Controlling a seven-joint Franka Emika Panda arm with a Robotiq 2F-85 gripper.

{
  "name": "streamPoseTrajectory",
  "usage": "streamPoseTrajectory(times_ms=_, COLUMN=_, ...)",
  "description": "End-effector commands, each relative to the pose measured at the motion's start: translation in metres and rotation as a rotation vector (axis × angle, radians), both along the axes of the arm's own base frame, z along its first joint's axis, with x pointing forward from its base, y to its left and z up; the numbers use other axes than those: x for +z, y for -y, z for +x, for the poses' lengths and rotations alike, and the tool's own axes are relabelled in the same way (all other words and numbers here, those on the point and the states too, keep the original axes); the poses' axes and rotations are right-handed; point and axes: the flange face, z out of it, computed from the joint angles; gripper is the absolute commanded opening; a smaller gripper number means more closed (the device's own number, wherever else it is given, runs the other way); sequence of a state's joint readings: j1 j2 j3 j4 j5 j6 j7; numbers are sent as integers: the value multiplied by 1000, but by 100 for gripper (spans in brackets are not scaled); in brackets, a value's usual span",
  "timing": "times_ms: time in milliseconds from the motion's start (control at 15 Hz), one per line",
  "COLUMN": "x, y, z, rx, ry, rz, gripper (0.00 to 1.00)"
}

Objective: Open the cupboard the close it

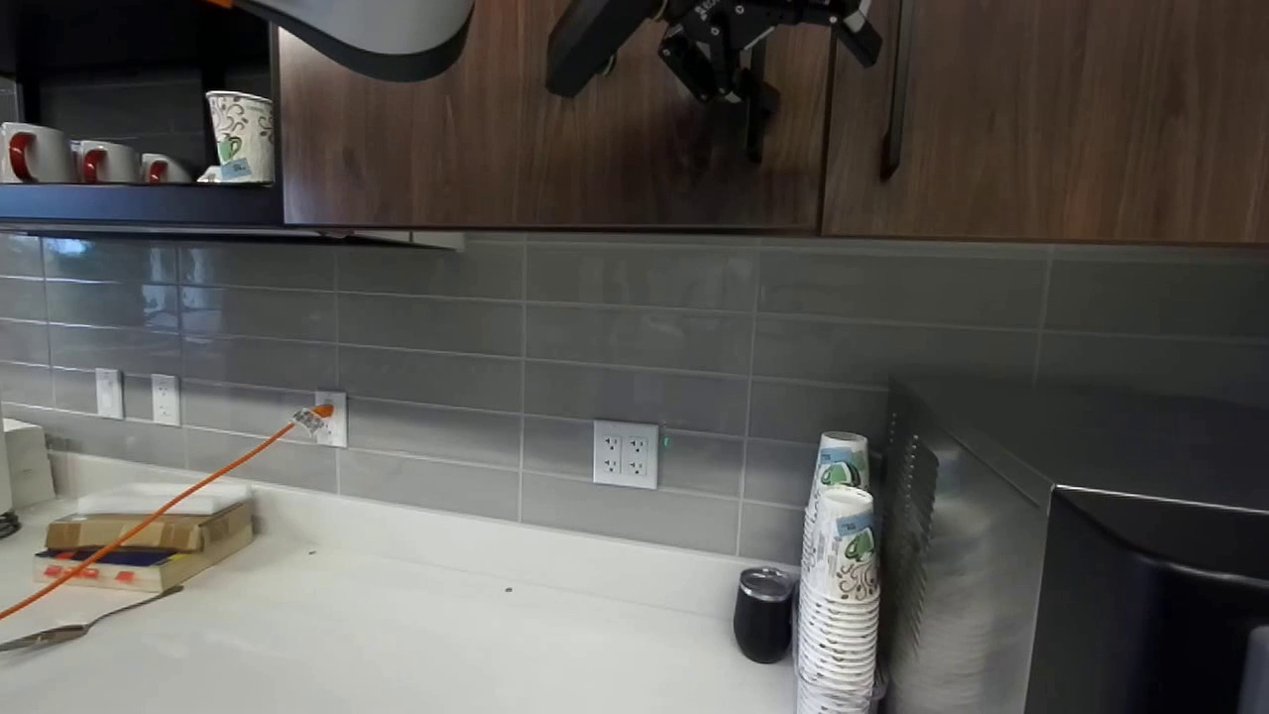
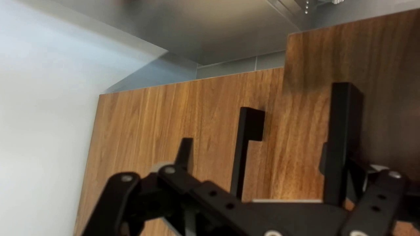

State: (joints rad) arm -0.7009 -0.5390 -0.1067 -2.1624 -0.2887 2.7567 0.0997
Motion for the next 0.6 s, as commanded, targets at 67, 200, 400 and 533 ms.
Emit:
streamPoseTrajectory(times_ms=67, x=18, y=-10, z=25, rx=73, ry=16, rz=4, gripper=100)
streamPoseTrajectory(times_ms=200, x=18, y=-17, z=35, rx=78, ry=9, rz=-7, gripper=100)
streamPoseTrajectory(times_ms=400, x=17, y=-27, z=49, rx=92, ry=-9, rz=-31, gripper=100)
streamPoseTrajectory(times_ms=533, x=19, y=-31, z=58, rx=97, ry=-18, rz=-42, gripper=100)
